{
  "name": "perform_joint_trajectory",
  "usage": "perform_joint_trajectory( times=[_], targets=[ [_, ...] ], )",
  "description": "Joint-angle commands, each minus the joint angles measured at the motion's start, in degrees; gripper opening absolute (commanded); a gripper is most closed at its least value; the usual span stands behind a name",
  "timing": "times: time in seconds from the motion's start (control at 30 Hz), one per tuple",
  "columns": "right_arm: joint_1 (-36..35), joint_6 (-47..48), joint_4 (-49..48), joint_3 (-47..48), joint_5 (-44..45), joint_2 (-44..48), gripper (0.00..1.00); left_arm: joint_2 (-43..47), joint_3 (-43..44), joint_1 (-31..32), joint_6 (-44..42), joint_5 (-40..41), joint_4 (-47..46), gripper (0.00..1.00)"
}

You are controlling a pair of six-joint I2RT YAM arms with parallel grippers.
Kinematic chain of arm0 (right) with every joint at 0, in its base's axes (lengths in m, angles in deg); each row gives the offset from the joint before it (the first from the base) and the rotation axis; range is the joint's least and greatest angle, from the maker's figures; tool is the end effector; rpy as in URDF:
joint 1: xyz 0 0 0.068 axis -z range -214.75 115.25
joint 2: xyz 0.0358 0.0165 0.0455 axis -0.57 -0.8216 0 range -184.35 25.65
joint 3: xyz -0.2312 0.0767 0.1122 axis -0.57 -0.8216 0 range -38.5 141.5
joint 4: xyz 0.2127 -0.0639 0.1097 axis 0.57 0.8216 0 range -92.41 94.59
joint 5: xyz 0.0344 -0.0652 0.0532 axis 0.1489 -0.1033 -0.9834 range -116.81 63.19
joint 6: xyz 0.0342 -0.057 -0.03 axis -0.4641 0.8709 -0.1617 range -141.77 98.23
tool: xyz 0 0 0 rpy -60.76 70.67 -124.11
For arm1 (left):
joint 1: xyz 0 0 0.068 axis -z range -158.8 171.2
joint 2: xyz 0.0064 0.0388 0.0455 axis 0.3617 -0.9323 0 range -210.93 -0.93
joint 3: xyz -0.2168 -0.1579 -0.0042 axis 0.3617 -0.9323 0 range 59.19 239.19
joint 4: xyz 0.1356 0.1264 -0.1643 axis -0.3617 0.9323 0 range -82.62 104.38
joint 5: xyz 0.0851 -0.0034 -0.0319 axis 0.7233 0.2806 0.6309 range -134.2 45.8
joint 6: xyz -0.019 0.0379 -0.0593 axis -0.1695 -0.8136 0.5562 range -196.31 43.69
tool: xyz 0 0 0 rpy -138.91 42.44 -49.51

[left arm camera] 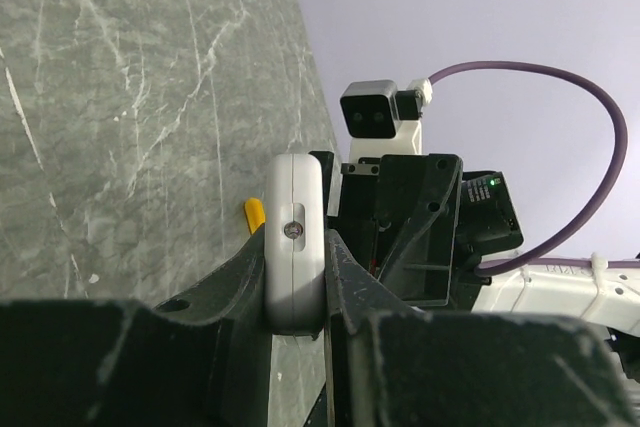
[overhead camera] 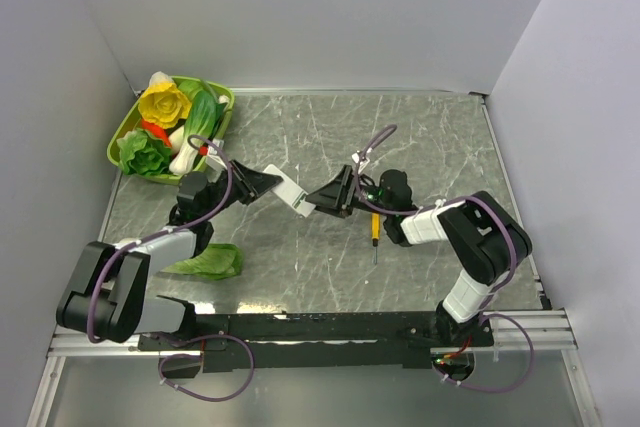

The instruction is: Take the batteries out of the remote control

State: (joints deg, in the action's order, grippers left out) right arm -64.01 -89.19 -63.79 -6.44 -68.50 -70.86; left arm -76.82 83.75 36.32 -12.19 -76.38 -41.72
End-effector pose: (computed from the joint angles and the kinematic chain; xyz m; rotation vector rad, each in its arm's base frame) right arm 0.2611 0.1925 0.1827 -0.0264 1.9794 1.7894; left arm 0.2548 -0.1024 0.2177 -0.2862 1.8077 -1.4736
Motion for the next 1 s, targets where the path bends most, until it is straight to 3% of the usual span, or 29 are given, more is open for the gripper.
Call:
perform_joint_trajectory(
  times=[0.0,0.37,0.47,0.6,0.97],
  targets=[
    [-0.89,0.17,0.28,3.45,0.12,-1.31,0.78,-0.3,-0.47,-0.17,1.62,-1.74,-6.09,0.01],
    [-1.59,0.45,2.15,5.13,1.26,-2.45,0.61,-0.3,0.32,-0.17,2.59,-2.27,-6.44,0.01],
    [-1.59,0.97,2.49,4.25,1.96,-2.37,0.51,-0.3,0.58,-0.26,2.33,-1.83,-5.48,0.01],
    [-1.59,1.94,1.89,2.58,1.97,-2.28,0.28,-0.04,1.37,-0.7,0.92,-0.69,-2.84,0.01],
    [0.16,-0.08,-6.99,-3.57,0.56,-5.62,0.29,-1.53,2.43,-3.25,1.36,-2.53,-2.32,0.01]
  ],
)
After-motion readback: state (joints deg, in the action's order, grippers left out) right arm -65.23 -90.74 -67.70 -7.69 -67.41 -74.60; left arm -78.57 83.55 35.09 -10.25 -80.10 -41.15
